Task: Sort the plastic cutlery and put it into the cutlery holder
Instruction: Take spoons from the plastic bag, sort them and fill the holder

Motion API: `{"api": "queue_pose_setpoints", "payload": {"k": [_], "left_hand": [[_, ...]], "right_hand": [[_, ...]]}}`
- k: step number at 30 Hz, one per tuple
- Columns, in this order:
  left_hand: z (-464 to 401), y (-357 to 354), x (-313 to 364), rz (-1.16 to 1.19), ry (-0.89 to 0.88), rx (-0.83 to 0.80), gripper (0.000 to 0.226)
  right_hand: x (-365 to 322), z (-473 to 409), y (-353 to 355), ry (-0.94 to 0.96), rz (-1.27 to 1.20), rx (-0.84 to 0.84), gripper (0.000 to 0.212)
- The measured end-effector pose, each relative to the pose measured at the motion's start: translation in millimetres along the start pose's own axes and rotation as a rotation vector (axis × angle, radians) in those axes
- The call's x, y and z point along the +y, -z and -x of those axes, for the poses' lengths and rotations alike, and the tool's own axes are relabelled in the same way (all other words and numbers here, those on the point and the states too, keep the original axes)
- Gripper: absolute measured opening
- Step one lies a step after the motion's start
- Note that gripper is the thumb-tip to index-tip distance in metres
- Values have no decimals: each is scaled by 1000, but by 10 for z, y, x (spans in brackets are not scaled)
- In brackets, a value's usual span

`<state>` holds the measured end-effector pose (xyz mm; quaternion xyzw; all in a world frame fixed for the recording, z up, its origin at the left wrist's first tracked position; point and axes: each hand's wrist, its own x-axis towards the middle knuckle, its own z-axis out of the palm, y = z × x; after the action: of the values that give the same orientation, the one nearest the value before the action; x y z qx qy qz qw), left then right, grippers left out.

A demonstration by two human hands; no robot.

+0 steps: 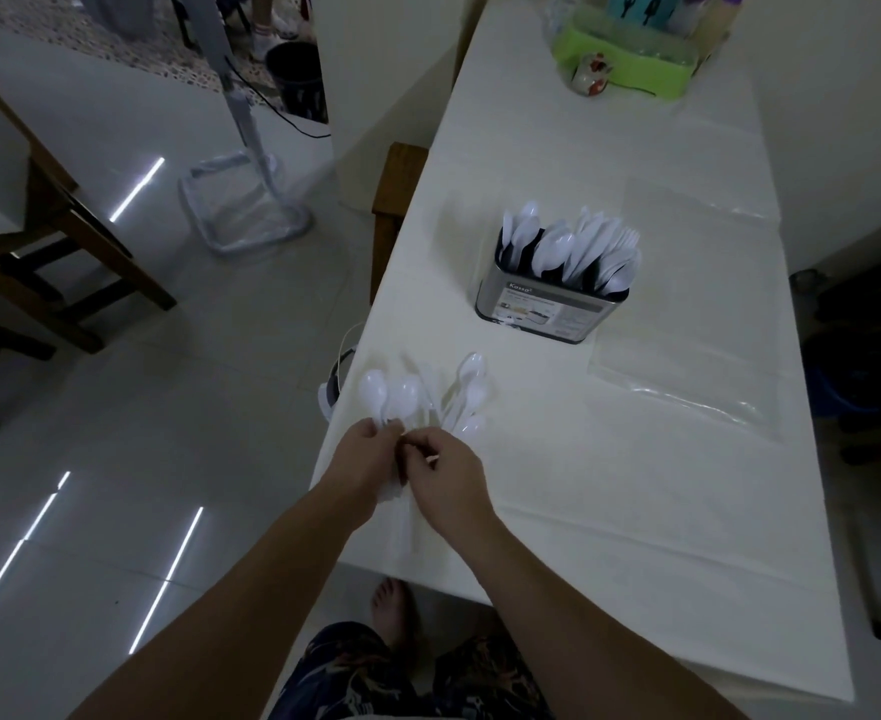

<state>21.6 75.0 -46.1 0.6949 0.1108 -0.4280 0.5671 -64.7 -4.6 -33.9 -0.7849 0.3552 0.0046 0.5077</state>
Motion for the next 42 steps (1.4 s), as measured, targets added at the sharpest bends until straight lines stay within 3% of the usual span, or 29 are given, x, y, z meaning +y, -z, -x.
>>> {"api": "queue_pose_setpoints", "payload": {"k": [3,7,11,15,21,25,30,37,42], "left_hand": [[-69,62,-19,190,95,80,15],[-140,144,-59,211,156,133,5],[-94,151,-60,181,147,123,6],[-94,169,-97,179,161,101,7],[-129,131,-135,204,159,68,10],[-111,14,-97,167,79,7,21],[-70,-74,-10,38,-31,-46,32],[-160,69,-31,39,8,-40,29],[-233,174,-27,48,14,34,25]], "right_hand": [[90,67,-30,-12,141,58,16],[204,25,83,-267,268,239,22],[286,-172,103,-398,310,193,44],[327,-299,99,-412,336,158,34],[307,-254,215,-370,317,185,38],[234,-128,214,-234,229,219,33],[107,32,13,-25,164,30,20],[3,-1,-19,96,213,-38,30],[4,-253,103,-78,447,214,29]]}}
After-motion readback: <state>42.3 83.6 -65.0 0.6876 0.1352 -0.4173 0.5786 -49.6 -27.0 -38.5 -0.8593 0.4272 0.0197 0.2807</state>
